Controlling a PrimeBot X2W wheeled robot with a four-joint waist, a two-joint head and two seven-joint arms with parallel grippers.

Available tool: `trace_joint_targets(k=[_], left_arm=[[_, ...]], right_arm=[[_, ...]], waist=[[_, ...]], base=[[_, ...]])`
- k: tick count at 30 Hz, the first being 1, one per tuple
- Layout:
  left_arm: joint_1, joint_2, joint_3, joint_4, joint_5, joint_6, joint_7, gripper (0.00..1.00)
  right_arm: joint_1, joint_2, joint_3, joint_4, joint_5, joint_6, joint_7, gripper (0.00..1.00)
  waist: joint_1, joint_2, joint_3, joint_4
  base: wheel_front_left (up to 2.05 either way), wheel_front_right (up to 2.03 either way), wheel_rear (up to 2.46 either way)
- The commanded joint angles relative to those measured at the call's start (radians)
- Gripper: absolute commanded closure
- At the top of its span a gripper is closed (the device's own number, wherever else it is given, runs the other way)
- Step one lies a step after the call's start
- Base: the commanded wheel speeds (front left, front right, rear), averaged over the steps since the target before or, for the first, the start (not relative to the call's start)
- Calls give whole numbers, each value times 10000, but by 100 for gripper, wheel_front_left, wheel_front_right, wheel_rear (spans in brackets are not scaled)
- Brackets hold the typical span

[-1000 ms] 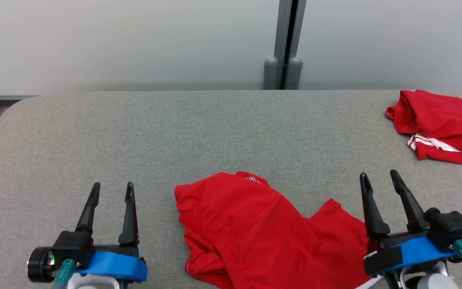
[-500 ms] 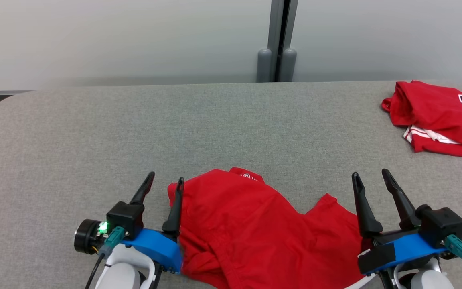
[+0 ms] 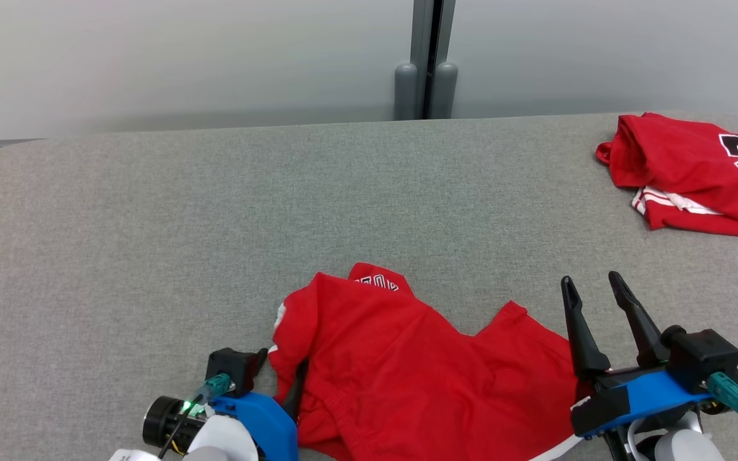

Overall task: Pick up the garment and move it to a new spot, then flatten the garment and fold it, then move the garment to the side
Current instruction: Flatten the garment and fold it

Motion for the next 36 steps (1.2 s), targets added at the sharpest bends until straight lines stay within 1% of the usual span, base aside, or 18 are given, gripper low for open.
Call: trace_joint_targets(k=[1,4,5,6,7,11,15,18,24,28,29,30,31,32,36], left_arm=[[-222,19,-235,230,-179,-13,137,0],[-214,-15,-501,442,-388,-14,324,0],[-241,11,-657,540,-443,-14,368,15],[-281,28,-749,604,-527,-14,374,64],[-449,44,-893,655,-634,-14,263,100],[-914,165,-932,544,-762,-13,-157,100],[-1632,277,-737,364,-799,7,-717,100],[-2229,463,-581,335,-737,77,-928,100],[-3212,789,-515,674,-649,94,-1035,100],[-3558,888,-551,1304,-732,66,-979,100],[-3611,914,-575,1457,-720,61,-1049,60],[-3653,914,-551,1592,-732,80,-1191,0],[-3655,898,-522,1706,-756,138,-1350,0],[-3562,863,-474,1856,-779,189,-1823,0],[-3092,770,-287,1772,-843,297,-2412,0]], right_arm=[[-180,-10,-11,34,37,1,-19,0],[-182,-8,0,55,42,1,-22,0],[-181,-10,9,64,51,1,-16,0],[-186,-8,17,71,58,1,-9,0],[-218,-8,14,69,63,1,4,0],[-249,-8,-20,47,59,1,-6,0],[-290,-10,-92,10,36,1,-82,0],[-347,-10,-100,22,46,1,-111,0],[-457,-10,-149,128,72,1,-205,0],[-483,-11,-154,197,66,1,-277,0],[-487,-10,-164,214,62,1,-288,0],[-485,-10,-165,224,60,1,-290,0],[-477,-10,-182,244,62,1,-312,0],[-423,-10,-235,281,55,1,-341,0],[-269,-10,-310,337,30,1,-361,0]], waist=[[0,-1,5,-26],[0,-1,10,-40],[0,-1,12,-49],[0,-1,15,-56],[0,-1,24,-65],[0,-1,55,-82],[0,-1,133,-157],[0,-1,216,-314],[0,-1,466,-782],[0,-1,578,-1009],[0,-1,587,-1039],[0,-1,588,-1057],[0,-1,575,-1067],[0,-1,506,-1047],[0,-1,268,-893]], base=[[0,0,0],[0,0,0],[0,0,0],[0,0,0],[0,0,0],[0,0,0],[0,0,0],[0,0,0],[0,0,0],[0,0,0],[0,0,0],[0,0,0],[0,0,0],[0,0,0],[0,0,0]])
